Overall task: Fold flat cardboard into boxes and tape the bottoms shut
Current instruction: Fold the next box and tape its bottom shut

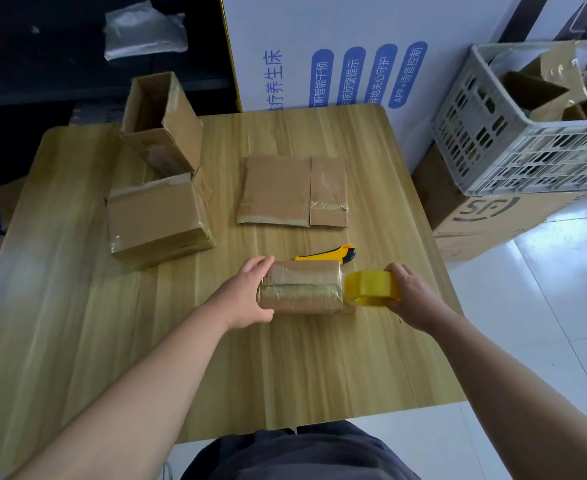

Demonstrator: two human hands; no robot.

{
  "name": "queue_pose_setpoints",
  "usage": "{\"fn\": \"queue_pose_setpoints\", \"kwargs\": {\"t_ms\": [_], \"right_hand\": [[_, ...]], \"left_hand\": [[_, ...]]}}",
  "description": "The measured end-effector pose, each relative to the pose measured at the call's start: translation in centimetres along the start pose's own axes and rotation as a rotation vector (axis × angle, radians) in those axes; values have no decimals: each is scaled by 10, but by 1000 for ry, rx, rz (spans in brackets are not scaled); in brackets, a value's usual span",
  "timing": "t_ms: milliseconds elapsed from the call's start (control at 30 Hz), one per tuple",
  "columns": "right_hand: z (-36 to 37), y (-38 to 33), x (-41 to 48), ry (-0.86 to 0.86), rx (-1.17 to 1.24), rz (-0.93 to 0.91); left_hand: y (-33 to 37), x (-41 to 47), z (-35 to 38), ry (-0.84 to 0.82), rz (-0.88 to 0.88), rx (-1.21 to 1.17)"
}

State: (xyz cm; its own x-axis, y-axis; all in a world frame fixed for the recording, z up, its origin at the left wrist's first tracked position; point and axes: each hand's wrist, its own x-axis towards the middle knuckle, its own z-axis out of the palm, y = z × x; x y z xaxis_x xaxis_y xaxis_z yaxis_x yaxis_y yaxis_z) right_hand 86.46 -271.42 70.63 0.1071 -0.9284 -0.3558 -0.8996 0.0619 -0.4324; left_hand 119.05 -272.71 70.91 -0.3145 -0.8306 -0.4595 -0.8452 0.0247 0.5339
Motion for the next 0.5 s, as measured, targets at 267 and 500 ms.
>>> {"fn": "queue_pose_setpoints", "kwargs": {"t_ms": [267,500], "right_hand": [[11,2,12,-83,72,-30],[27,-5,11,-203,103,-74]], "left_hand": [[46,23,43,178,-408,221],[60,34,44,244,-512,314]]}}
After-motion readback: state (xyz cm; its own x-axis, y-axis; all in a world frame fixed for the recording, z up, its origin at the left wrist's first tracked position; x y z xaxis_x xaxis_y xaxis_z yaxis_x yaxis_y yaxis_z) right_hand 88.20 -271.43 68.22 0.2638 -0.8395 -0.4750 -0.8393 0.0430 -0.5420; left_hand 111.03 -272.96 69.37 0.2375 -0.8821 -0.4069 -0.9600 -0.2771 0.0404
